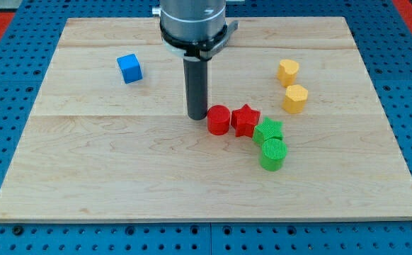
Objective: Slide the red circle down a bit
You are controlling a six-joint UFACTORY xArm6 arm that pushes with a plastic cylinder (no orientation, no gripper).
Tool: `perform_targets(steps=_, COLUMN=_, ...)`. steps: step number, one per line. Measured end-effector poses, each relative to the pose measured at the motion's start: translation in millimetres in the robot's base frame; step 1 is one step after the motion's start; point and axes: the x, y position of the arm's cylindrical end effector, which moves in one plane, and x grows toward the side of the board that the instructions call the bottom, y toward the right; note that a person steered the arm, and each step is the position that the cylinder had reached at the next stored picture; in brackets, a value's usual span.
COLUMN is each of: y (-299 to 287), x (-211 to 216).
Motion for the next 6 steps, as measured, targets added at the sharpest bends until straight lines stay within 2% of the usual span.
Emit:
perform_targets(steps=1, y=0, x=-15)
perform_targets(steps=3, y=2, x=5)
perform_targets(steps=6, y=29, x=-8)
